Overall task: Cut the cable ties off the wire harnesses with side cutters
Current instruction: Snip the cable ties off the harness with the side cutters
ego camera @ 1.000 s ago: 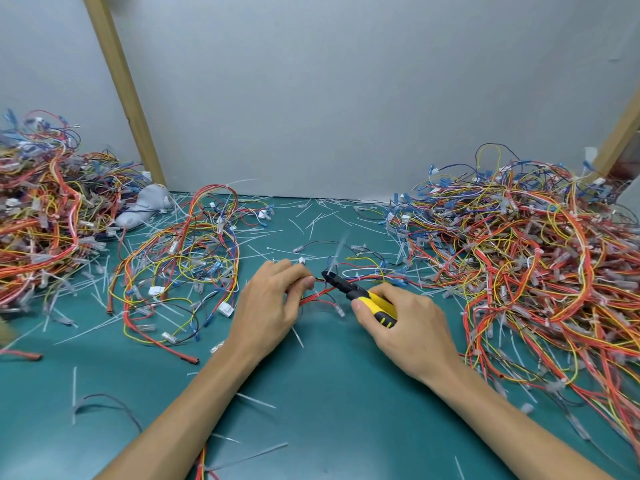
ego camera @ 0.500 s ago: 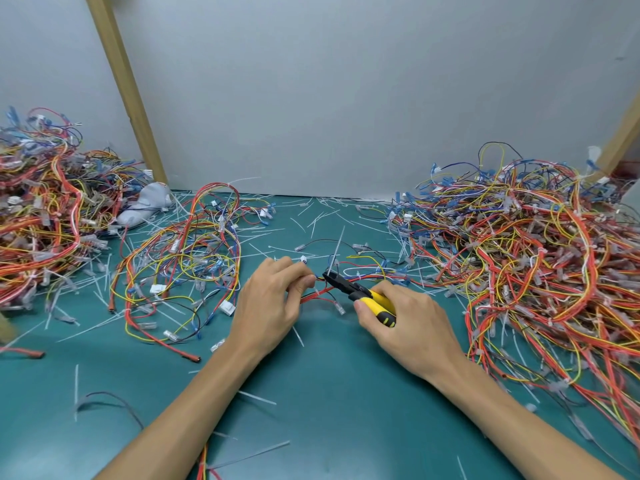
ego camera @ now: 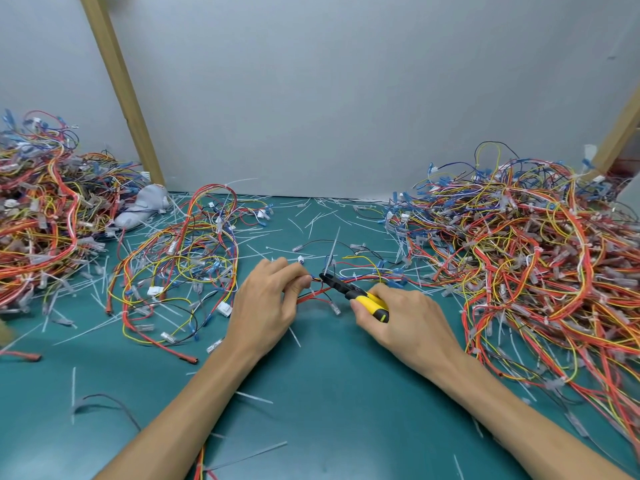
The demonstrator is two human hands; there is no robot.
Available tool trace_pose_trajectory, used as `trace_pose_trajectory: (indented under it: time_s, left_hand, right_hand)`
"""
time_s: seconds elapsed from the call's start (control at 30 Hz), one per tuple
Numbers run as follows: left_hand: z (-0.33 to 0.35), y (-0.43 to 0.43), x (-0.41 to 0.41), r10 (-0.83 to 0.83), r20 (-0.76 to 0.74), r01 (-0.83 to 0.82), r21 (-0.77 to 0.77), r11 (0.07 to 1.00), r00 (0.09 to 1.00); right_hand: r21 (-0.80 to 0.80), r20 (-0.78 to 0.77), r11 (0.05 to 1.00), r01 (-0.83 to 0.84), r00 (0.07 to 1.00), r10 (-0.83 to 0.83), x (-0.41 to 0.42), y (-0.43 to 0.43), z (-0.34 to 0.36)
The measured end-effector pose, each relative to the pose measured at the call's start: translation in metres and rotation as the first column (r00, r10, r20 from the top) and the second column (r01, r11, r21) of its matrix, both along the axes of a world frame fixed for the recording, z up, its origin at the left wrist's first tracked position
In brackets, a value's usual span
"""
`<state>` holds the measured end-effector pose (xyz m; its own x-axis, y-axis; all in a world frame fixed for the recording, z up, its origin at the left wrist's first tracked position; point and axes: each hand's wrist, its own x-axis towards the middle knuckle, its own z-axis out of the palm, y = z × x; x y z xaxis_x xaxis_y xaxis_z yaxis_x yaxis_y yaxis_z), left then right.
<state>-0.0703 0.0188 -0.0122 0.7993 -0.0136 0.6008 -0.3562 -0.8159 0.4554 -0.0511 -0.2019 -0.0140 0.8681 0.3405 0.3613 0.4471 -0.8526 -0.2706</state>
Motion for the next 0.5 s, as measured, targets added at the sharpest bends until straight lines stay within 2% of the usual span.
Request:
trace_pose_trajectory:
  time_s: [0.23, 0.4, 0.5]
  left_hand:
    - [-0.001, -0.0007, 0.0016, 0.005, 0.007, -0.005, -0.02, 1.0, 1.0]
    - [-0.0029, 0.0014, 0.0035, 0.0, 0.013, 0.001, -0.096, 0.995, 1.0]
    - [-0.003, 0.0016, 0.0038, 0.003, 0.009, -0.001, -0.118, 0.993, 1.0]
  right_hand:
    - [0.02, 0.011, 1.0, 0.017, 1.0, -0.017, 0.0032, 0.0009, 0.0009]
    - [0.252, -0.071, 0.967, 0.041, 0.997, -0.024, 0.0062, -0.0031, -0.0002]
    - [0.325, -0.099, 0.945, 0.049, 0.995, -0.017, 0.0078, -0.0049, -0.0011]
